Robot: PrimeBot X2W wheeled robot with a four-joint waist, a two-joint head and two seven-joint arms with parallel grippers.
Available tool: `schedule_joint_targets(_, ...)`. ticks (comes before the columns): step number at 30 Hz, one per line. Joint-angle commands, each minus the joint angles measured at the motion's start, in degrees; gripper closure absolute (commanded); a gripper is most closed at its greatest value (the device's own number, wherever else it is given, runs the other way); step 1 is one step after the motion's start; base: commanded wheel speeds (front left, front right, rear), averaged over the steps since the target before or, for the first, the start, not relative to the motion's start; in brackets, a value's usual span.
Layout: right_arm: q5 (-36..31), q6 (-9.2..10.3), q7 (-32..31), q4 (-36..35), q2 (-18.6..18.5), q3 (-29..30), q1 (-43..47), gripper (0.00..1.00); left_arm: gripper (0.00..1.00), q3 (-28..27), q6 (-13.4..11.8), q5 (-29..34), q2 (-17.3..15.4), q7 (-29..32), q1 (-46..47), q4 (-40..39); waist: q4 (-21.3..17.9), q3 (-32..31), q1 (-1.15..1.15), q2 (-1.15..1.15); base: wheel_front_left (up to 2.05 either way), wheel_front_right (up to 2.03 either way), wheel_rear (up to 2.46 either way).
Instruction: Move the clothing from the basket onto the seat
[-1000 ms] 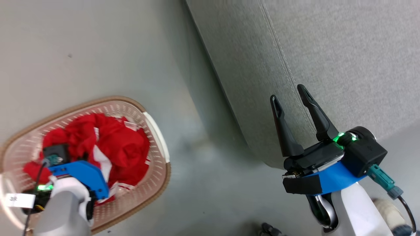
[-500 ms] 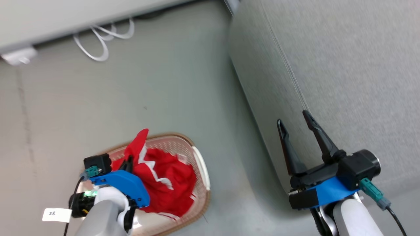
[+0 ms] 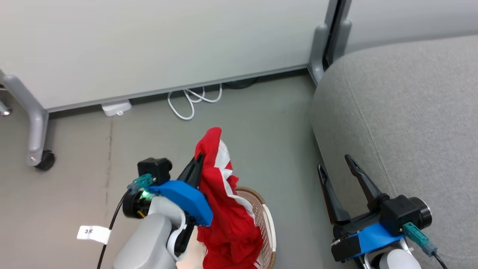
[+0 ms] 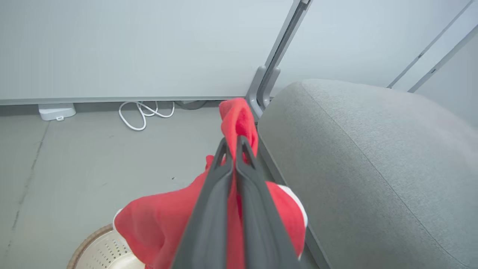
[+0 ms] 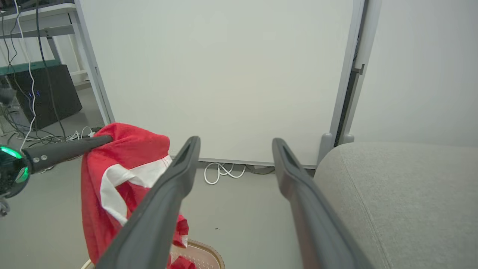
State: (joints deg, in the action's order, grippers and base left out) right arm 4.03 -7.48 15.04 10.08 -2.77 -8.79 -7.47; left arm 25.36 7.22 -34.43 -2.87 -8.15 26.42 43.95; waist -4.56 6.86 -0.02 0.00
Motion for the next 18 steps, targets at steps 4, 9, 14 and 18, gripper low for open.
schedule_joint_targets(4,0.6,-0.03,0.2,0.6,-0.2,-0.6,1.6,0.00,1.00,2.5,0.4,-0.3,-0.1,0.9,2.1,-4.0,2.7,-3.8,0.02,0.00,0.00,0.00,0.00)
schedule_joint_targets(9,1.4,-0.03,0.0,1.2,-0.2,-1.5,2.6,0.00,1.00,4.7,0.1,-0.3,-0.1,2.4,3.9,-7.7,3.5,-6.1,0.02,0.00,0.00,0.00,0.00)
schedule_joint_targets(14,1.9,-0.03,-0.4,1.2,-0.2,-1.9,3.2,0.00,1.00,6.9,-0.9,-0.1,-0.1,3.8,6.2,-10.1,3.8,-7.3,0.02,0.00,0.00,0.00,0.00)
schedule_joint_targets(18,2.0,-0.03,-0.6,1.2,-0.2,-2.1,3.5,0.00,1.00,8.6,-1.6,-1.0,-0.1,4.3,7.9,-11.4,3.9,-7.7,0.02,0.00,0.00,0.00,0.00)
